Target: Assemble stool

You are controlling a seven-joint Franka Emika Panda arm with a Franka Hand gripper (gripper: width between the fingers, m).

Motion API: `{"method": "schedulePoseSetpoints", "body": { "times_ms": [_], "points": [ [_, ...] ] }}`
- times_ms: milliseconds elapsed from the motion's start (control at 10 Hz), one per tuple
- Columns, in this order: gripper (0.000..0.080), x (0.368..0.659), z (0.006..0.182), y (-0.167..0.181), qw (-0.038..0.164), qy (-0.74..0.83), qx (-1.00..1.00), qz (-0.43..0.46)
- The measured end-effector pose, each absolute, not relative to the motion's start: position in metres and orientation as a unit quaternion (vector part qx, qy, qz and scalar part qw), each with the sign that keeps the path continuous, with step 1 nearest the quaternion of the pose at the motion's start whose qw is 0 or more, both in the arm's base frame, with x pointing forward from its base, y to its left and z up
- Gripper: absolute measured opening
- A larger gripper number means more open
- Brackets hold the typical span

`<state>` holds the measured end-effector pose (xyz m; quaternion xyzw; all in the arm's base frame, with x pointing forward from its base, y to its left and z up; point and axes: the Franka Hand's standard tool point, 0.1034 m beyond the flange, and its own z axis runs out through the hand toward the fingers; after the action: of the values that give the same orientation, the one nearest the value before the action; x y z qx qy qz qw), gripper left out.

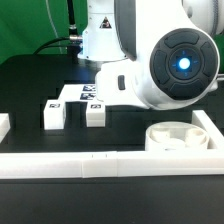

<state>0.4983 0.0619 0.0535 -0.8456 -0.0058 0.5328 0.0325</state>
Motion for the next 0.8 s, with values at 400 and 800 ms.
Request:
{"method": "schedulePoseSetpoints", "body": {
  "times_ms": [400,800],
  "points": [
    [0.0334,0.514,0.05,0.064,0.034,-0.002,-0.874,0.485],
    [0.0334,0.528,0.094,0.072,0.03,0.0,-0.936,0.35]
  ]
}}
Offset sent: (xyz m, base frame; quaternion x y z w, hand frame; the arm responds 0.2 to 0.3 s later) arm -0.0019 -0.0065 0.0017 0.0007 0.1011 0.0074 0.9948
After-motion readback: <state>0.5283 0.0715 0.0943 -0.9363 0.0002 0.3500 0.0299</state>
